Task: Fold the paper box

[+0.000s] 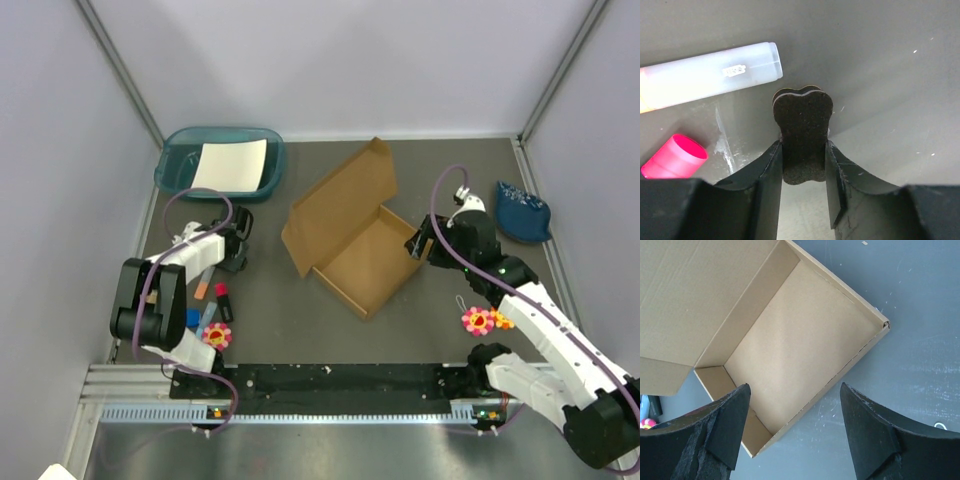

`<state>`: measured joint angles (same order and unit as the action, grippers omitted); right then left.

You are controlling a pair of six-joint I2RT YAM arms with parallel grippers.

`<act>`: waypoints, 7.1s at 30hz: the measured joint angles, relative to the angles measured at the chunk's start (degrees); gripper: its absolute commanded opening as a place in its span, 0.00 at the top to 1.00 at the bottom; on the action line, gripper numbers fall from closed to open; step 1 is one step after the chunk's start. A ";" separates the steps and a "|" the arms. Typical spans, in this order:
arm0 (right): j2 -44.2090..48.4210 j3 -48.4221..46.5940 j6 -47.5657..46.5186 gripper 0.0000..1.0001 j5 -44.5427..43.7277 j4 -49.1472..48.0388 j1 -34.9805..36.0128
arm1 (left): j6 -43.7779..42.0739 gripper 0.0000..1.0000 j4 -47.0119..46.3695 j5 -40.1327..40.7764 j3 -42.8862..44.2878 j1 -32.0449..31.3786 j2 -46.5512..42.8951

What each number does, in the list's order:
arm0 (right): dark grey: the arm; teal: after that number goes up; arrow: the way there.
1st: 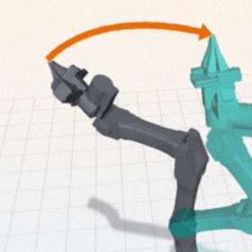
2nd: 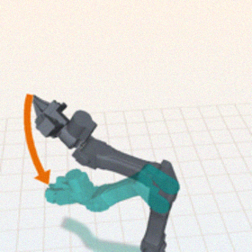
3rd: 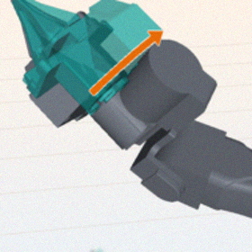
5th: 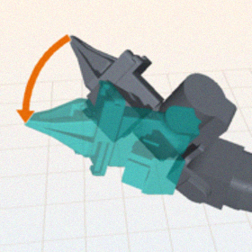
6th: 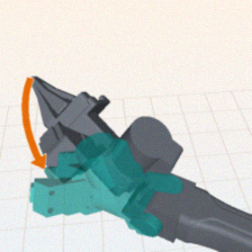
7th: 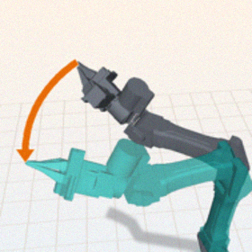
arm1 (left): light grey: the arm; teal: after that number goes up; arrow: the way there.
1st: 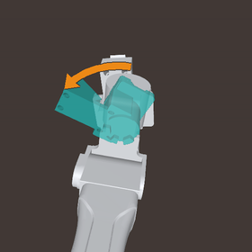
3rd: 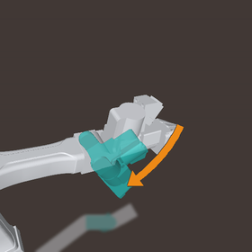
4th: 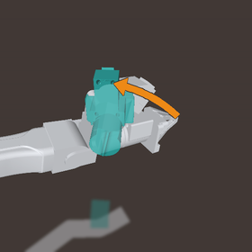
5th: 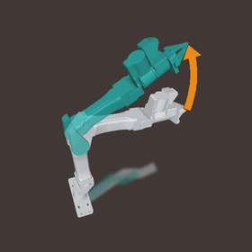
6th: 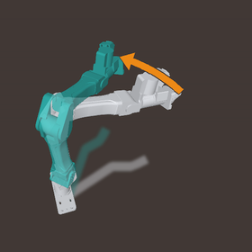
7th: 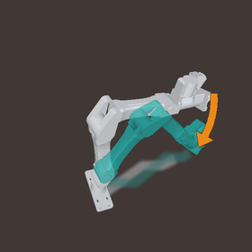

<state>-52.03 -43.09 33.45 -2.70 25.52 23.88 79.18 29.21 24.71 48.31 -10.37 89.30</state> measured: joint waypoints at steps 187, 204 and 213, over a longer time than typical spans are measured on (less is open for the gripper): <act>-7.15 8.20 4.68 0.37 -4.94 -8.66 4.87 | -18.12 0.31 -27.78 -5.81 -9.55 -20.76 -4.79; 7.28 -2.93 -7.34 0.35 -12.31 0.04 4.90 | -33.59 0.01 -20.57 -3.93 -13.68 -17.59 -32.35; 8.96 -4.26 -9.66 0.36 -9.44 0.72 4.90 | -50.71 0.08 -37.53 -35.54 -9.20 -1.33 -26.43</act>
<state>-43.07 -47.35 23.79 -12.14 26.24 28.77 28.47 -8.32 -10.83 39.11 -11.70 62.87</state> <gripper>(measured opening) 0.649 0.950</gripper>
